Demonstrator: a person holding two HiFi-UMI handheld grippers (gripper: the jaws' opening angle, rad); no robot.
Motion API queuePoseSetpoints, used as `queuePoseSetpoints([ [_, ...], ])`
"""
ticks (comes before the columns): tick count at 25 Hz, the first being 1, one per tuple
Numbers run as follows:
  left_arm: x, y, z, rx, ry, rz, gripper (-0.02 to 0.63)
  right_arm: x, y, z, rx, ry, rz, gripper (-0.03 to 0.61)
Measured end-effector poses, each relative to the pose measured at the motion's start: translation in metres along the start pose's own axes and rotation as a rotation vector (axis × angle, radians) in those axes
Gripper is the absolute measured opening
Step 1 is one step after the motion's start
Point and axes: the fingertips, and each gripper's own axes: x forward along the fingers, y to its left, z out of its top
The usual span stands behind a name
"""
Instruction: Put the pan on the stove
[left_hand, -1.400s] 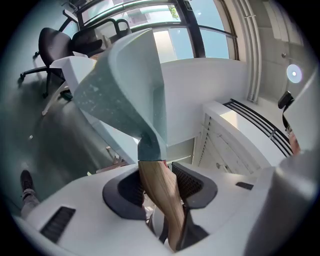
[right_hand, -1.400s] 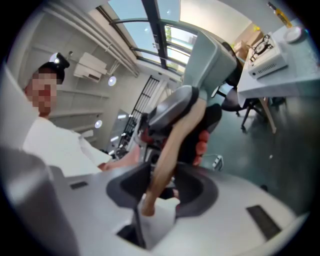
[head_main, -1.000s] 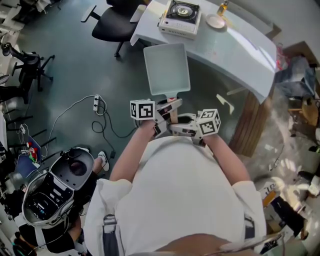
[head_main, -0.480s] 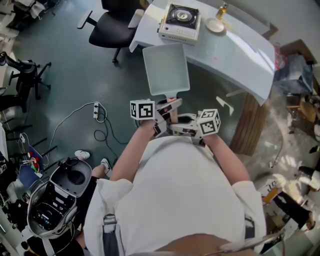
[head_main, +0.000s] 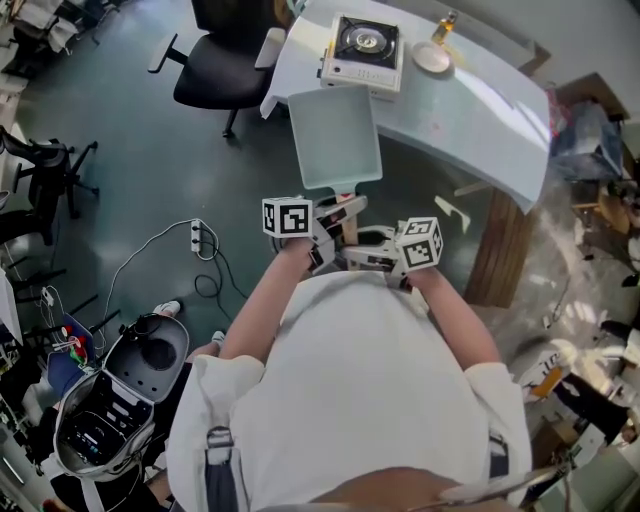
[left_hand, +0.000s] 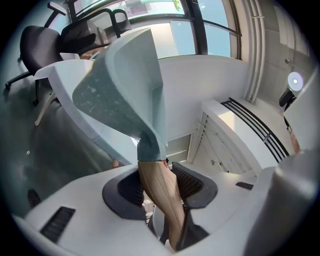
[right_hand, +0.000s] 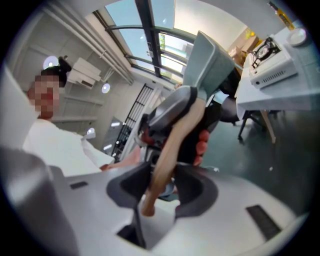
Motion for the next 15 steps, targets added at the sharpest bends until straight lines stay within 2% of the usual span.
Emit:
queuePoseSetpoints([
  [6, -0.002, -0.004, 0.006, 0.014, 0.019, 0.006, 0.179, 0.003, 0.001, 0.006, -0.005, -0.014, -0.002, 0.164],
  [11, -0.008, 0.001, 0.026, 0.011, 0.014, 0.011, 0.18, 0.014, -0.004, 0.024, -0.007, -0.015, 0.003, 0.164],
  [15, -0.007, -0.005, 0.021, 0.011, 0.001, 0.012, 0.18, 0.008, 0.002, 0.02, -0.011, -0.003, 0.001, 0.164],
])
